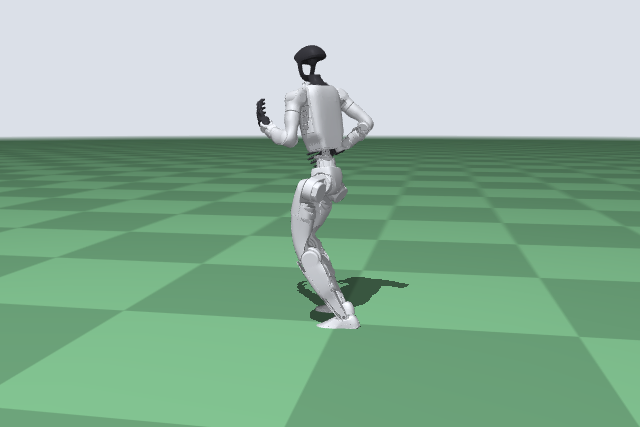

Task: Dance

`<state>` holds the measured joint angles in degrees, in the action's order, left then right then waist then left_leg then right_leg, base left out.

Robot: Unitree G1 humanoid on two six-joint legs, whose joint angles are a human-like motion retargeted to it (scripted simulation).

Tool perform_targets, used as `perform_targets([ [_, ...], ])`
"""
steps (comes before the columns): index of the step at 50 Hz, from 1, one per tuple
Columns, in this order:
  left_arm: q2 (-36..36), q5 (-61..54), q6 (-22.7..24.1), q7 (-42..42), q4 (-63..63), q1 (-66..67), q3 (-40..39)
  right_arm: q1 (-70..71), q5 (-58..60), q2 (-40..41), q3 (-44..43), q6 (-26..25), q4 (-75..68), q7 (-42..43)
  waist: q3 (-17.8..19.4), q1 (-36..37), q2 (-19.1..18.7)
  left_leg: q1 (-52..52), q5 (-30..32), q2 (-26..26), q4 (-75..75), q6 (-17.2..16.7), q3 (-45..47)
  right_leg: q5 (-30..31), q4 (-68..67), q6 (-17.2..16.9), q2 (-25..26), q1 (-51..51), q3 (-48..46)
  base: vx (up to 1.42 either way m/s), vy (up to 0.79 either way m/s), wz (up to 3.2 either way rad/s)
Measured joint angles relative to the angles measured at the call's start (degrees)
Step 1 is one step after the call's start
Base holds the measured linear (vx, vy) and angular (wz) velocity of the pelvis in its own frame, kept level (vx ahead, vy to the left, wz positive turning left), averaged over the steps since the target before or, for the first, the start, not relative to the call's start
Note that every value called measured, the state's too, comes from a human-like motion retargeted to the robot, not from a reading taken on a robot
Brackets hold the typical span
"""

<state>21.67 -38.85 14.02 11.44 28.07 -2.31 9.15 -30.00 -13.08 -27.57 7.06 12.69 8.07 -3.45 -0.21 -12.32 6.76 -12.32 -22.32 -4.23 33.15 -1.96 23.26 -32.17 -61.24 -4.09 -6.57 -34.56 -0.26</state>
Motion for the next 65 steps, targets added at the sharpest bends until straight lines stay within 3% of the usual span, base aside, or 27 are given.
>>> perform_targets([
  [3, -0.24, -5.35, 2.07, -0.29, 5.07, -1.55, 0.63, -6.96, -5.03, 1.44, -2.05, -0.67, 1.60, -1.22, -0.60, -0.35, -0.69, -4.29, 5.14, 3.19, 9.06, -1.49, -0.89, 5.57, 3.12, -1.91, 1.90, 0.78, 0.37, 0.02, -0.06, 0.08],
  [6, -1.24, -8.63, 2.97, -0.86, 8.15, -2.36, 1.05, -9.41, -8.11, 3.21, -2.23, -0.95, 2.91, -0.49, 0.38, 0.92, -0.58, -9.46, 2.67, 8.30, 25.19, 1.45, -0.63, 6.35, 1.69, -1.75, 3.41, 1.60, 0.51, -0.02, -0.04, 0.06],
  [8, -1.67, -9.80, 3.10, -1.55, 9.11, -2.83, 0.82, -8.08, -8.94, 4.42, -1.98, -0.83, 3.61, 1.28, 1.60, 2.91, -1.20, -13.24, -2.15, 13.11, 37.19, 4.72, -1.00, 3.21, -0.20, 0.22, 5.11, 2.11, -0.07, -0.01, -0.02, -0.10],
  [12, -2.81, -5.42, 2.04, -5.50, 4.75, -0.37, -0.57, 4.94, -4.42, 6.36, -0.74, 0.46, 2.23, 9.30, 5.70, 7.86, -2.98, -19.98, -14.34, 20.64, 54.40, 11.55, -3.49, -11.04, -6.09, 6.89, 8.40, 1.80, -1.45, 0.01, -0.02, -0.36],
  [14, -3.03, 0.04, 0.85, -8.88, -0.85, 2.20, -1.39, 17.39, 1.26, 6.90, 0.03, 1.60, 0.45, 15.61, 8.06, 10.12, -3.67, -22.89, -20.54, 22.24, 56.48, 14.37, -4.24, -15.87, -7.76, 8.64, 9.48, 1.41, -2.07, 0.08, 0.02, -0.30],
  [16, -2.58, 3.97, 0.03, -11.01, -6.14, 6.19, -2.36, 29.07, 6.00, 7.36, 0.19, 2.77, 1.18, 20.65, 9.07, 12.62, -3.71, -25.04, -24.02, 21.62, 53.45, 15.53, -4.16, -16.73, -7.09, 8.80, 9.77, 1.52, -2.22, 0.14, 0.05, -0.17],
  [20, 1.01, 4.88, -0.02, -9.88, -10.15, 17.37, -4.94, 43.16, 8.91, 8.00, -1.46, 4.66, 11.87, 25.25, 7.72, 18.10, -0.52, -25.53, -19.17, 14.90, 37.35, 12.96, -2.89, -9.07, 1.50, 4.82, 5.94, 5.30, -2.73, 0.27, 0.05, 0.12],
  [25, 2.41, -0.18, 0.55, -7.04, -12.40, 31.58, -8.42, 45.71, 6.67, 7.05, -1.42, 6.69, 25.54, 24.19, 2.32, 21.55, 4.61, -20.91, 0.85, 4.36, 11.77, 5.02, -1.29, 14.13, 9.34, -3.71, -1.23, 7.60, -5.38, 0.36, 0.05, 0.13],
  [27, 1.19, -1.53, 0.23, -6.94, -13.68, 34.93, -8.97, 45.46, 7.35, 5.90, -1.25, 6.79, 28.30, 23.22, 1.90, 21.14, 6.27, -17.67, 4.10, -0.60, 5.27, 3.92, -1.47, 15.91, 4.62, -4.59, -4.74, 7.15, -5.67, 0.32, 0.06, 0.11],
  [30, -1.09, -3.48, -0.64, -7.39, -14.89, 36.94, -8.97, 44.20, 9.77, 4.46, -1.24, 5.97, 29.34, 21.38, 1.65, 20.43, 7.31, -16.11, -1.33, -4.03, 7.07, 6.08, -2.62, 11.67, -6.93, -2.40, -9.32, 5.59, -7.00, 0.31, 0.05, -0.02],
  [35, -2.89, 3.47, 0.34, -10.23, -15.73, 28.77, -9.09, 39.01, 16.04, 4.73, -0.36, 3.25, 23.92, 16.79, 5.63, 16.41, 7.92, -13.82, -24.08, -7.55, 20.38, 15.13, -5.41, -3.57, -28.83, 3.71, -14.78, 0.48, -4.66, 0.36, 0.03, 0.17],
  [38, -2.54, 11.24, 1.97, -14.88, -16.06, 15.75, -9.32, 34.98, 18.01, 5.87, 0.95, 4.01, 17.85, 14.05, 7.74, 11.63, 7.16, -11.64, -27.48, -7.33, 21.97, 15.77, -6.35, -8.56, -31.37, 6.83, -14.37, -6.43, -3.06, 0.43, -0.03, 0.16],
  [40, -1.41, 11.97, 3.42, -16.07, -12.84, 9.91, -9.77, 30.22, 16.47, 5.00, 1.31, 5.09, 17.00, 12.14, 7.05, 8.16, 4.80, -7.74, -26.07, -6.06, 18.01, 13.71, -6.79, -9.60, -26.53, 7.66, -12.16, -9.43, -3.71, 0.54, -0.06, -0.23],
  [42, 0.30, 10.69, 5.50, -16.29, -8.27, 6.61, -10.06, 24.18, 13.57, 3.26, 0.89, 5.83, 18.14, 11.04, 6.07, 5.54, 0.66, -3.16, -21.71, -2.19, 15.26, 9.53, -7.53, -7.78, -17.27, 7.23, -6.97, -9.64, -5.53, 0.62, -0.09, -0.54],
  [45, 1.87, 8.02, 8.78, -16.67, -2.92, 4.07, -9.47, 15.31, 8.97, 1.06, 0.02, 6.14, 19.14, 10.52, 3.36, 2.19, -3.74, 0.08, -7.67, 2.75, 13.60, 2.54, -8.56, -0.97, -0.91, 4.13, 0.02, -8.60, -6.69, 0.62, -0.14, -0.33],
  [48, 2.00, 5.77, 9.89, -15.52, -0.53, 3.39, -8.09, 10.02, 5.76, 0.09, -0.53, 6.02, 18.86, 10.37, 2.29, 2.25, -6.80, -2.61, 2.02, 9.10, 24.09, -0.64, -9.25, 4.85, 9.23, 2.08, 6.23, -5.76, -7.12, 0.55, -0.14, -0.30],
  [50, 1.35, 5.09, 9.49, -14.91, 0.06, 4.43, -7.17, 8.59, 5.68, 0.02, -0.28, 5.89, 18.81, 10.53, 2.17, 3.05, -6.89, -4.48, 3.33, 12.42, 33.66, 0.76, -8.21, 4.45, 6.22, 3.01, 7.41, -5.27, -6.75, 0.53, -0.11, -0.29],
  [52, 0.50, 5.08, 7.89, -14.36, -0.99, 6.08, -6.56, 9.84, 7.36, -0.28, -0.22, 5.55, 18.82, 11.28, 2.89, 4.78, -6.62, -7.43, 0.65, 16.28, 44.44, 3.43, -8.00, -0.81, 1.01, 6.11, 8.54, -4.26, -6.46, 0.57, -0.11, -0.39],
  [56, -2.03, 8.85, 2.13, -13.34, -9.10, 8.31, -6.59, 23.50, 16.76, -0.83, 0.23, 2.87, 16.44, 14.28, 7.66, 9.63, -6.15, -16.04, -11.46, 22.69, 58.93, 10.40, -9.33, -12.36, -6.59, 11.12, 11.08, -1.15, -6.05, 0.62, -0.08, -0.44],
  [58, -2.80, 9.75, 0.41, -12.35, -11.83, 9.94, -7.42, 32.49, 20.10, -0.21, 0.49, 1.76, 15.98, 15.97, 9.24, 12.50, -4.93, -21.25, -15.52, 22.20, 57.67, 12.59, -8.73, -14.00, -6.61, 11.25, 10.93, 1.42, -4.81, 0.68, 0.00, -0.40],
  [60, -1.99, 8.49, -0.02, -10.91, -11.19, 13.58, -8.72, 38.66, 19.71, 0.89, 0.02, 1.44, 18.03, 17.45, 9.28, 15.45, -2.67, -25.58, -15.98, 19.18, 50.66, 12.58, -7.41, -12.25, -3.75, 9.57, 9.23, 4.76, -3.66, 0.74, 0.04, -0.35],
  [62, -0.48, 5.87, 0.11, -9.19, -9.03, 18.93, -9.81, 40.59, 17.04, 1.82, -0.83, 1.84, 21.84, 18.62, 7.66, 18.36, 0.05, -27.45, -13.24, 15.05, 38.91, 10.44, -5.48, -6.93, 0.67, 6.31, 6.31, 8.54, -3.23, 0.80, 0.07, -0.33],
  [65, 0.69, 1.85, -0.14, -6.38, -6.90, 27.14, -11.48, 40.42, 13.20, 2.46, -1.32, 2.69, 27.35, 19.62, 4.00, 20.69, 4.34, -26.09, -4.07, 7.05, 16.69, 5.52, -2.60, 5.36, 5.73, 0.55, -0.12, 12.99, -4.46, 0.81, 0.08, -0.32],
])
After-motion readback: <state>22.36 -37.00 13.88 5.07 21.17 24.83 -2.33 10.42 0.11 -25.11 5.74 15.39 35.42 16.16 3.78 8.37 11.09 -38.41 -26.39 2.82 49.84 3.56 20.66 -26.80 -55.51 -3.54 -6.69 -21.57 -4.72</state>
